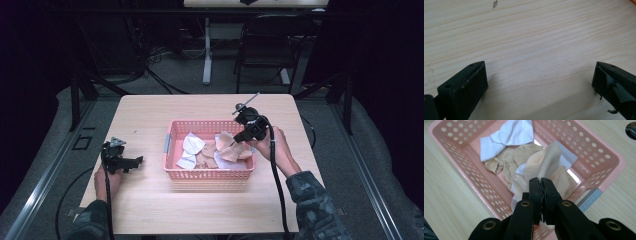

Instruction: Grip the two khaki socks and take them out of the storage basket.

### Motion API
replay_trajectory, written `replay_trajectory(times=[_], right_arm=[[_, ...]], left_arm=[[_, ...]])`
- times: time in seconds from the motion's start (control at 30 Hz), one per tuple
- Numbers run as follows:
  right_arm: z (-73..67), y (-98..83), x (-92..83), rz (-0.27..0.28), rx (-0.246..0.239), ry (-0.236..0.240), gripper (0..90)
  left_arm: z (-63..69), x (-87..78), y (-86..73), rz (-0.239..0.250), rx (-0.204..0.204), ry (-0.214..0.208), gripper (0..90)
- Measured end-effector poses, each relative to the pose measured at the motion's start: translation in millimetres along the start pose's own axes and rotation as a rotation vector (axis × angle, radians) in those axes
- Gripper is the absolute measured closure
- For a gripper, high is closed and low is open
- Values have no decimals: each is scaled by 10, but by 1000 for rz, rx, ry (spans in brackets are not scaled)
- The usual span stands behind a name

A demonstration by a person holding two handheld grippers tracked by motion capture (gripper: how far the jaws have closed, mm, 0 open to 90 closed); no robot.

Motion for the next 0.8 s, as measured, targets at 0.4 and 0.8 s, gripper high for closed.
replay_trajectory(times=[0.4,0.8], right_arm=[[45,65,-183,52,6,-4,873],[102,89,-462,106,10,-18,875]], left_arm=[[0,0,0,0,0,0,0],[-1,1,1,1,1,0,0]])
Point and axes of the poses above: each handheld gripper's, and its own axes: x roughly forward along the jaws, y roughly out of its top, z roughly to its right, the point moved 3 cm from there along x, roughly forward along the jaws, and after that the axes turned 2 degrees about -z, right-handed, at the moved point
